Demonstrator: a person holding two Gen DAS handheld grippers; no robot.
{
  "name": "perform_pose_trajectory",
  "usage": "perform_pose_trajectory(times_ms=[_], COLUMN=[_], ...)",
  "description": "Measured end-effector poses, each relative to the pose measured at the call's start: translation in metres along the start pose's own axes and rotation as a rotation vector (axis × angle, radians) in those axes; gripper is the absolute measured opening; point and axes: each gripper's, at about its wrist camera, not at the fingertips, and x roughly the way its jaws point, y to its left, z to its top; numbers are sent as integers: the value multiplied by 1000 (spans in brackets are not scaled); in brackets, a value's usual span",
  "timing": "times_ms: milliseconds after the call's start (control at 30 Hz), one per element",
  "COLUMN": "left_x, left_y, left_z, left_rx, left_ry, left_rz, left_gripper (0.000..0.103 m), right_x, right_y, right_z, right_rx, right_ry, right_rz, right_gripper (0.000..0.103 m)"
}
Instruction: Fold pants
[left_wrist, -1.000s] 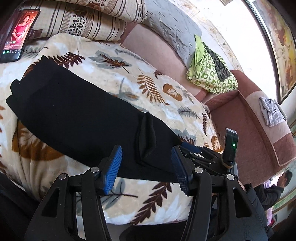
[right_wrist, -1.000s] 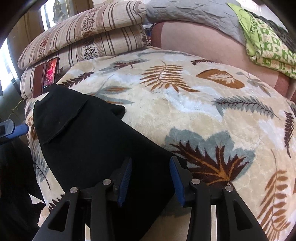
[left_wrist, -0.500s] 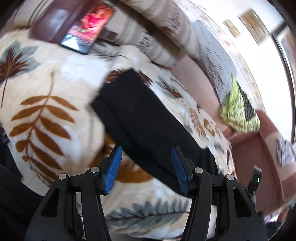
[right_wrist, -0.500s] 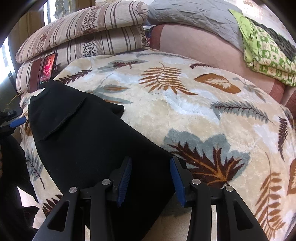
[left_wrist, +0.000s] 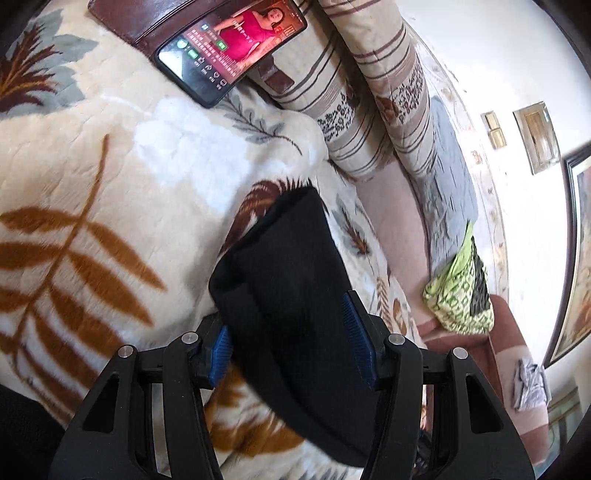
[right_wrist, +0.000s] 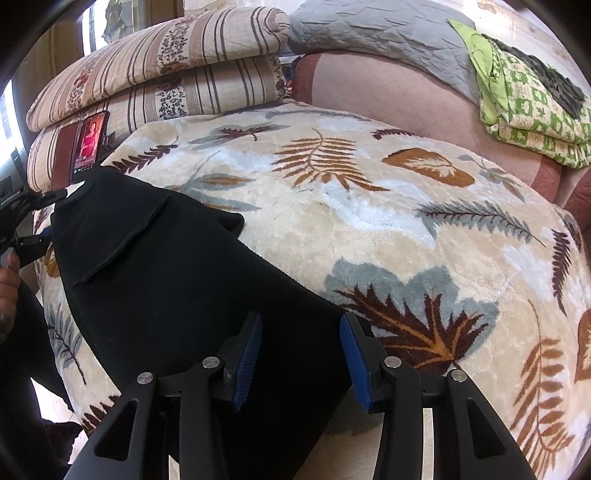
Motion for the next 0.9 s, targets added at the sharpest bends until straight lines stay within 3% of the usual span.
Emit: perform_pose_trajectory(times_ms=[67, 100, 133, 200, 433, 533, 633, 767, 900], left_x=[2, 3, 2, 3, -1, -5, -14, -22, -12], left_y=[-3, -4, -4, 2, -6, -27, -66, -123, -167], left_z=[1, 0, -2, -3, -9, -16, -32, -71, -117], left_rx=[16, 29, 47, 46, 135, 282, 496, 769, 957], left_ry=[-11, -18, -27, -37, -90, -128, -183, -215, -156], left_rz=[7, 18, 60, 79, 118, 152, 143, 64, -29], left_gripper=[53, 45, 30, 22, 13, 10, 10, 9, 10], right_x=[0, 0, 0, 0, 0, 0, -1, -2, -4], right_y=[0, 0, -1, -1, -1, -2, -4, -7, -13], right_z=[0, 0, -1, -1, -2, -2, -1, -1, 1], right_rx=[3, 3, 4, 3, 6, 9, 31, 66, 101], right_ry=[-3, -5, -6, -9, -18, -17, -12, -7, -4], right_rz=[-1, 0, 0, 0, 3, 6, 21, 42, 82], right_gripper=[42, 42, 43, 43, 43, 43, 43, 43, 43])
